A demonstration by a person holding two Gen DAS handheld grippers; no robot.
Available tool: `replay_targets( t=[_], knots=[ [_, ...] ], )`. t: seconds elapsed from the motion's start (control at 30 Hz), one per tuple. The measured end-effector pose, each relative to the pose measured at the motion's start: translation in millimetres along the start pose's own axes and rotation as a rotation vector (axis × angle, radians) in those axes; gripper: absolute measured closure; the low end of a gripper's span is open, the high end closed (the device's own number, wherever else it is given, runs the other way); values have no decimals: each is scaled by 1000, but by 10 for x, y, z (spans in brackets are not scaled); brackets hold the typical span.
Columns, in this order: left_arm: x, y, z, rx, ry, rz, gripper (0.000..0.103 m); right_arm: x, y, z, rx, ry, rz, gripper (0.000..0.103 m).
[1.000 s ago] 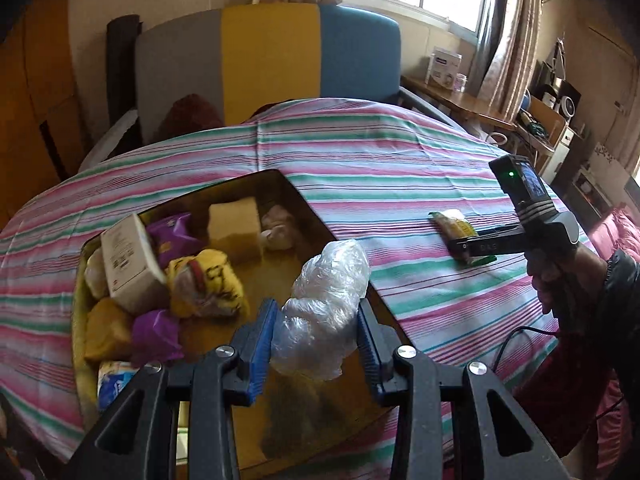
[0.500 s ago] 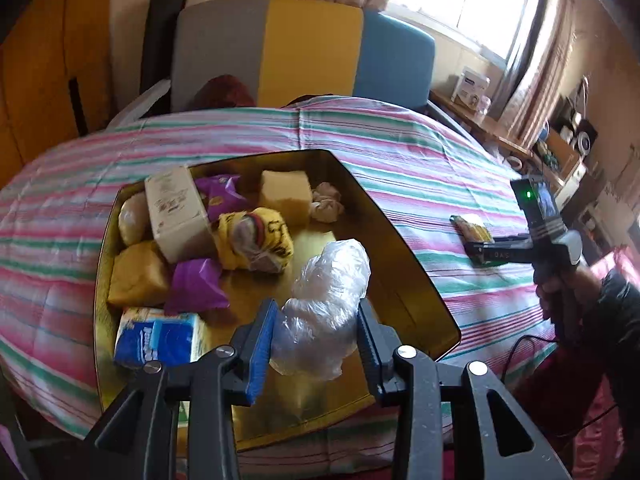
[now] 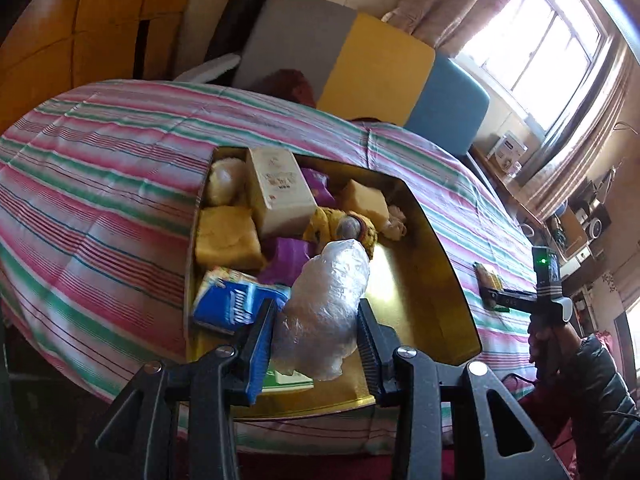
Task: Organize objects
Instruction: 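Place plastic bag in tray with left tool while right tool grasps WEIDAN bag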
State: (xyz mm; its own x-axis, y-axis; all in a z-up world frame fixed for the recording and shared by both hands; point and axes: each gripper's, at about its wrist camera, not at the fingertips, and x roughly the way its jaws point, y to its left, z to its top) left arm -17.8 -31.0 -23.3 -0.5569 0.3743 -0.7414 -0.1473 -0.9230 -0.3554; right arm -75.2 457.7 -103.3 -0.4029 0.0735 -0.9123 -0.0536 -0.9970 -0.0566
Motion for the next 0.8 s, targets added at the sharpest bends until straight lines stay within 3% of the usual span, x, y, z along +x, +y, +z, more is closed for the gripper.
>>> replay_targets(
  t=[0.1,0.47,0.8],
  knots=[
    [175,-140,-7,20,47,-20,64,-3,14,0,-9,-2,-8,57],
    [903,-377,-3,86,200,99,61,-6,21,7,25,-3,-32,57],
    [766,-387,-18,122,142,141,57,1,9,3,27,-5,-25,56]
  ],
)
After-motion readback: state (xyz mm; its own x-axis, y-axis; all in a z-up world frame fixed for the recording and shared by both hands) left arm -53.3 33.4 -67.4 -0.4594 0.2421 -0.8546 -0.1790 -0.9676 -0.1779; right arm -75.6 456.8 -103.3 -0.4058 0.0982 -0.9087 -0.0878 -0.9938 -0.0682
